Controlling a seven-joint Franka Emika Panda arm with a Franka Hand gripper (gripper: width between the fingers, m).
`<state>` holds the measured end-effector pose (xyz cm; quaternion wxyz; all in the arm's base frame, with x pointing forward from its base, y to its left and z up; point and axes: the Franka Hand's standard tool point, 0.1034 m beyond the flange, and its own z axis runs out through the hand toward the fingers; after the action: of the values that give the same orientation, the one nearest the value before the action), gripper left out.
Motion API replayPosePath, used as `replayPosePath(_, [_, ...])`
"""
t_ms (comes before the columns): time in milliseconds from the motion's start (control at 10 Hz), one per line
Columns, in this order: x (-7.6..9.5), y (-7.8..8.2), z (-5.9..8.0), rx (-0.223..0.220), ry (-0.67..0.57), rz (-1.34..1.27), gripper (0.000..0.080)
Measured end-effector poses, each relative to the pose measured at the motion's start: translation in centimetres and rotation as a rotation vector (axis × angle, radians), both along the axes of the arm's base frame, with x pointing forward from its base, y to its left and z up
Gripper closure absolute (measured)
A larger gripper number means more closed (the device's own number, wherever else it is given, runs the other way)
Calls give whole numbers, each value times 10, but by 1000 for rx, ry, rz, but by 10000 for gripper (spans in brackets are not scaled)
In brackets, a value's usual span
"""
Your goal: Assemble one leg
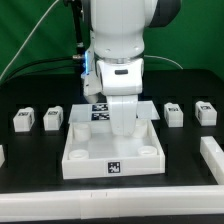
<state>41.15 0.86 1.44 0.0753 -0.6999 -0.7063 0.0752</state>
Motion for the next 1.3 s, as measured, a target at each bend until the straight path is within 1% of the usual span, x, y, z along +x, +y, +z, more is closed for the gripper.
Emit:
replayPosePath(400, [3, 2, 0, 0, -7, -5, 725])
replayPosePath(500, [9, 8, 0, 1, -14, -8, 725])
replayPosePath(700, [29, 26, 0, 9, -34, -7, 725])
replayPosePath(900, [43, 42, 0, 17, -49, -15, 725])
replayPosePath(1100, [53, 56, 0, 25, -61, -24, 725])
replayPosePath(1300, [59, 65, 0, 28, -68, -46, 726])
